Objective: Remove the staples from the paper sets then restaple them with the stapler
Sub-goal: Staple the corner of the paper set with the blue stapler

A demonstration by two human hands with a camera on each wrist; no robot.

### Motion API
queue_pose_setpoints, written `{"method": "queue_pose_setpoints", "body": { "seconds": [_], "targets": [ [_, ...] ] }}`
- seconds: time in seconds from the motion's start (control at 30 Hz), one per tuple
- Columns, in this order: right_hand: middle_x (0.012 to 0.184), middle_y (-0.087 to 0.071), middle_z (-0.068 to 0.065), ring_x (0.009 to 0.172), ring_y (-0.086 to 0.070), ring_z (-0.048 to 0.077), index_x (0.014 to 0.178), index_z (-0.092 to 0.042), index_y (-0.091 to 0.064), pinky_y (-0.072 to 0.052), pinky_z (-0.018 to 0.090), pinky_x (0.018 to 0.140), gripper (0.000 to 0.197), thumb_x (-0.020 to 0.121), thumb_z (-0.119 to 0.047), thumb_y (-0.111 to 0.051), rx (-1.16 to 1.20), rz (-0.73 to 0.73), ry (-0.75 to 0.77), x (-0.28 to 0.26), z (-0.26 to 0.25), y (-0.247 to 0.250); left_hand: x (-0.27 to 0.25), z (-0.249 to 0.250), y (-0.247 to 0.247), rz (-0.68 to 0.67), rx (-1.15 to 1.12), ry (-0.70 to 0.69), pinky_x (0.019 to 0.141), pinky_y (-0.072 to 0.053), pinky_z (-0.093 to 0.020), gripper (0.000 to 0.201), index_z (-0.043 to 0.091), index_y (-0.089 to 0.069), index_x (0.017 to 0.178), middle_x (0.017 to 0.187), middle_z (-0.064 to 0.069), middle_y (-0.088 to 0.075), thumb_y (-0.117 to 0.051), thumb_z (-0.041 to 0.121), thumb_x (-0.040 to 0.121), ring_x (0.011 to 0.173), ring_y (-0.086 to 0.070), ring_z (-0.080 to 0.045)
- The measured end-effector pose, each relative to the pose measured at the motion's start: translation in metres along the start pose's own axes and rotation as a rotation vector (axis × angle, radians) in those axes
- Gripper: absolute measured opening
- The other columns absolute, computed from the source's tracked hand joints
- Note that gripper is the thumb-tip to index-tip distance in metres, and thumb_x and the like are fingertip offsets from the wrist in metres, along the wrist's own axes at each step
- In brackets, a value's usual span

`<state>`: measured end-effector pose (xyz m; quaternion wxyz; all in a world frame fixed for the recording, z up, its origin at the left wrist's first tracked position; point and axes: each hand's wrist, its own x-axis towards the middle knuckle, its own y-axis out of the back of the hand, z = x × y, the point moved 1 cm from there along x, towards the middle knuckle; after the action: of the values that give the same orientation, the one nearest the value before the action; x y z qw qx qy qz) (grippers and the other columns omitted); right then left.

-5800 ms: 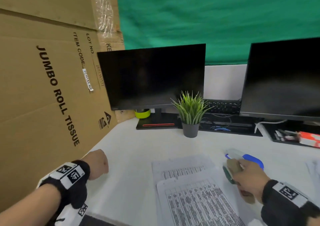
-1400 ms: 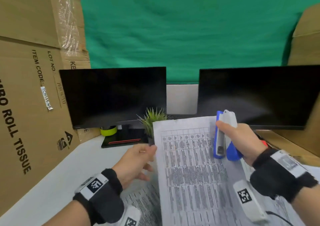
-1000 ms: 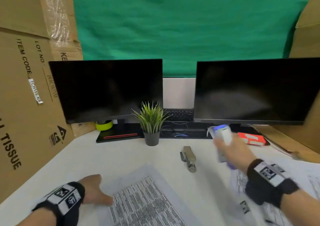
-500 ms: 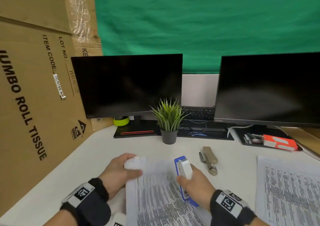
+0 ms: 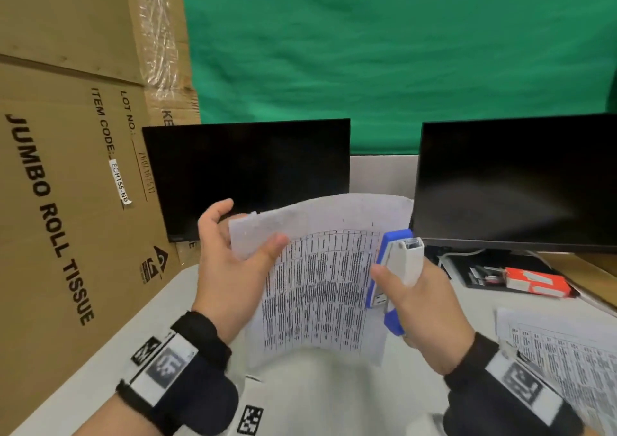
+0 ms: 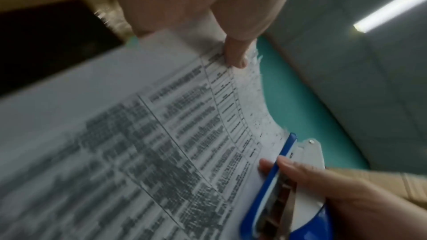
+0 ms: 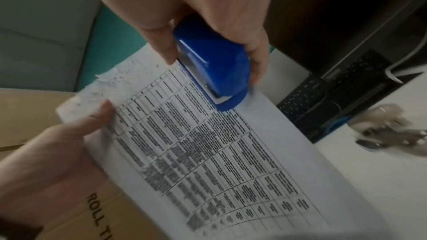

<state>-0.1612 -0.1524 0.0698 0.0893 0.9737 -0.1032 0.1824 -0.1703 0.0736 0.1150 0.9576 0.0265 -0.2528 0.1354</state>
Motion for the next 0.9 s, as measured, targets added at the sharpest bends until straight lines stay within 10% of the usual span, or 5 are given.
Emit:
{"method": "queue_pose_setpoints", "body": {
  "seconds": [0.2,0.33,0.5,0.9],
  "targets": [
    [0.115,-0.06,0.007,0.097,-0.063,0.021,0.101,-0.026,-0.057,-0.054,0.035,0.08,0.024,0.084,-0.04,-0.066,-0.082,0.026,-0.047,-0.014,0.027,0.001,-0.016,-0.036,-0.015,-0.042,-0.034,0.273,0.077,-0.054,-0.03,0.023,0.021,-0.064,0.113,0.096,0.009,-0.071,-0.064,0.016,0.09,0.093,-0.068,-0.014],
    [0.1,-0.058,0.009,0.081,-0.057,0.012,0.095,-0.024,-0.054,-0.044,0.021,0.067,0.039,0.078,-0.057,-0.064,-0.025,0.251,0.264,-0.001,-0.024,0.012,-0.01,-0.027,-0.017,-0.089,-0.041,0.267,0.083,-0.056,-0.036,0.021,0.019,-0.064,0.112,0.099,0.004,-0.074,-0.06,0.013,0.092,0.093,-0.07,-0.016],
    [0.078,-0.058,-0.004,0.067,-0.056,0.001,0.093,-0.016,-0.053,-0.046,0.014,0.062,0.037,0.084,-0.051,-0.058,0.119,0.267,0.606,0.017,-0.097,0.006,-0.01,-0.016,-0.029,-0.18,-0.051,0.213,0.066,-0.056,-0.017,0.017,0.021,-0.065,0.104,0.089,0.011,-0.076,-0.06,0.011,0.091,0.083,-0.071,-0.004],
    [0.055,-0.046,-0.012,0.052,-0.047,0.002,0.061,-0.027,-0.044,-0.035,0.013,0.052,0.036,0.087,-0.047,-0.058,-0.071,0.349,0.578,0.045,-0.107,0.0,-0.023,0.0,-0.063,-0.313,-0.037,0.203,0.061,-0.055,-0.015,0.017,0.026,-0.064,0.094,0.083,0.011,-0.075,-0.061,0.01,0.092,0.078,-0.071,-0.004]
  ]
}}
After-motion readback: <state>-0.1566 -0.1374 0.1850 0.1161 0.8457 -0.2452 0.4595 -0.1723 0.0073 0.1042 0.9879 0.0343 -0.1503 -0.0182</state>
